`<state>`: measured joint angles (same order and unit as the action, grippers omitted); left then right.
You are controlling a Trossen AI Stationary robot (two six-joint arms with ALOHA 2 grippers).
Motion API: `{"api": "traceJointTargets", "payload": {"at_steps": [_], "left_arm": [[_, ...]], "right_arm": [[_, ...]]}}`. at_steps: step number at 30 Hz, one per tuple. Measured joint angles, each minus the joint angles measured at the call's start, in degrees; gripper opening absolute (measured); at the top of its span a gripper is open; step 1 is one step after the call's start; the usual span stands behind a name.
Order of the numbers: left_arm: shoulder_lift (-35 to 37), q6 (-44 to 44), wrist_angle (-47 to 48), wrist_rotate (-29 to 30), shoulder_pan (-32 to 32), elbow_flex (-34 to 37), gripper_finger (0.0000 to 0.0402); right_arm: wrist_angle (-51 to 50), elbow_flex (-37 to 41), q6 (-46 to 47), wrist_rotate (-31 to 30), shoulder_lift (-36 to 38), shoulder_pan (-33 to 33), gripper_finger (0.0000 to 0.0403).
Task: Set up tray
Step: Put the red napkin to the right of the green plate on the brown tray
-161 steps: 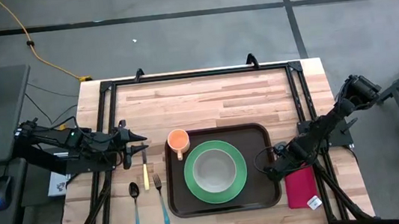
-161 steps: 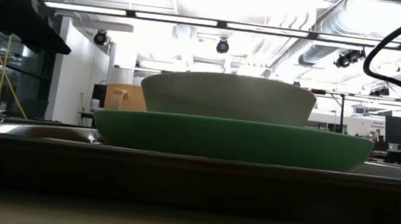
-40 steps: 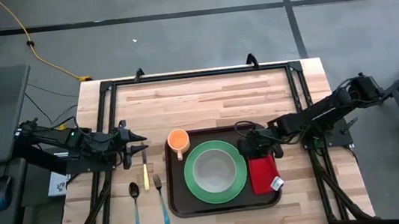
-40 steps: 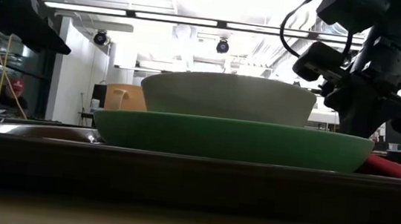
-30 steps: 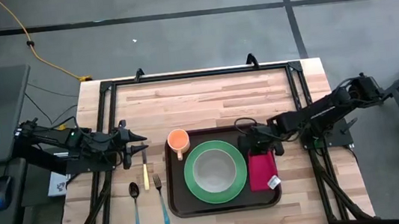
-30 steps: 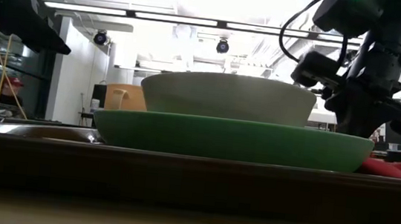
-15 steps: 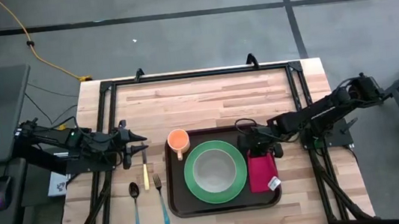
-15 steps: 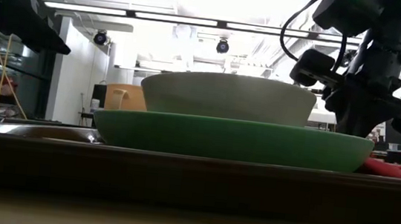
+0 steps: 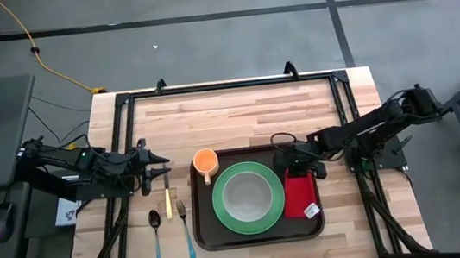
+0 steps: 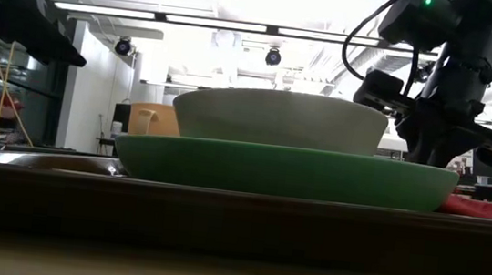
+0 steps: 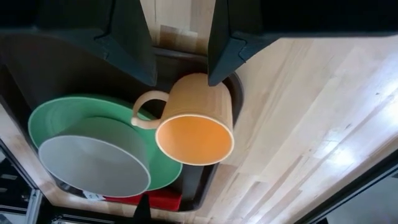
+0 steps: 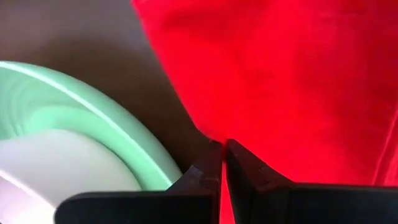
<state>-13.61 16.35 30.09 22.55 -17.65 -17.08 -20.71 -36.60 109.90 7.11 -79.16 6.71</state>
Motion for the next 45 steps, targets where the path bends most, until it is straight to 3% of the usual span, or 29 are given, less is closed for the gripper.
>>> {"api": "traceJointTargets", "payload": {"at_steps": [11,45], "left_arm": [[-0.02,-0.01,0.02,-1.19,0.01,0.0,0.0172],[0.0,-0.01,0.0,-1.52,0.02,0.0,0.0172]], "right_arm": [[5.68,0.0,0.41,2.43,-4.48,1.62,0.0],[5.43,0.0,-6.99,2.68,-3.65,1.56,0.0012]]}}
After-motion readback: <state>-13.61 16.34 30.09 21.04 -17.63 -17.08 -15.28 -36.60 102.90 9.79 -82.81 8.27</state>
